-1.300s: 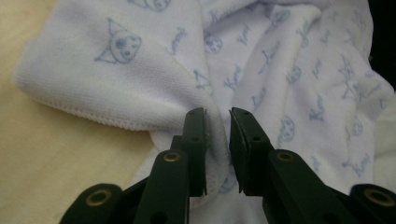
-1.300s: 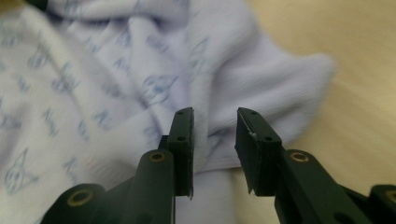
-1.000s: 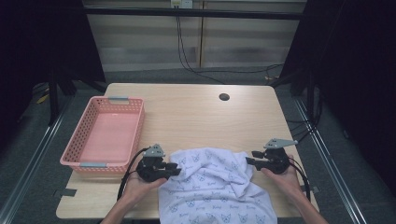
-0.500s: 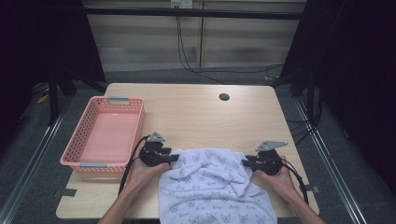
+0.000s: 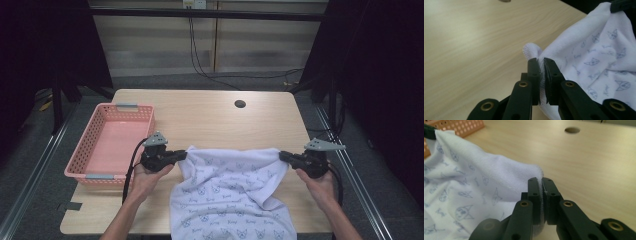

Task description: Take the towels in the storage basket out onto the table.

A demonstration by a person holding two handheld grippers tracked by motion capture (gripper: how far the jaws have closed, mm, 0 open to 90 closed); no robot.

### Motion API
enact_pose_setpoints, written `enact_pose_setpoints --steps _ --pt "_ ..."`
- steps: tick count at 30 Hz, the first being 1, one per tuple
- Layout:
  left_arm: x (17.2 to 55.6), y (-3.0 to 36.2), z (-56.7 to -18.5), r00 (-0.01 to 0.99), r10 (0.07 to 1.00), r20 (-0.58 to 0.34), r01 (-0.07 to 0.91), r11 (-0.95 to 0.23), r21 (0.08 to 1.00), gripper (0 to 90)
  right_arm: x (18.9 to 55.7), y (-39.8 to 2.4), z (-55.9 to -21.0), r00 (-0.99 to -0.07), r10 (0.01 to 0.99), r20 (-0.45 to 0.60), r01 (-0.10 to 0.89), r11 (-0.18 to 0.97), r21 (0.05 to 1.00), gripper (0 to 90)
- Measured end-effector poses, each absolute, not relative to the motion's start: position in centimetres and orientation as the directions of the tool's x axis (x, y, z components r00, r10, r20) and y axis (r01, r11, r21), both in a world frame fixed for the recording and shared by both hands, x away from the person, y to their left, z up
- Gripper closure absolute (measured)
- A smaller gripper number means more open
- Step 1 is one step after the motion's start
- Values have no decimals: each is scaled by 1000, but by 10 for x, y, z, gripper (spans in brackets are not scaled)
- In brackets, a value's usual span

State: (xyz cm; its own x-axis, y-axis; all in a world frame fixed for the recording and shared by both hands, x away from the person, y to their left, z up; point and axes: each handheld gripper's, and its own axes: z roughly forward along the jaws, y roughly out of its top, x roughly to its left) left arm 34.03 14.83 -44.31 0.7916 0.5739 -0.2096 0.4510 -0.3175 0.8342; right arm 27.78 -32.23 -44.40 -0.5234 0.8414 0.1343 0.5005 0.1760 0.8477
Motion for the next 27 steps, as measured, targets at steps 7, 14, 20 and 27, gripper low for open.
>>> enact_pose_setpoints --steps 7,14,20,27 --pt "350 141 -397 795 589 -143 375 -291 880 845 291 -330 -393 -518 850 99 397 136 908 862" --pt "368 137 -358 781 614 -114 323 -241 915 846 312 -335 -344 -497 866 59 314 116 942 861" --pt "396 135 -336 755 648 -100 306 -214 928 846 349 -334 -318 -473 880 53 296 102 950 862" --pt "429 126 -373 688 700 -194 450 -201 870 624 398 -328 -347 -410 912 27 384 146 912 641"
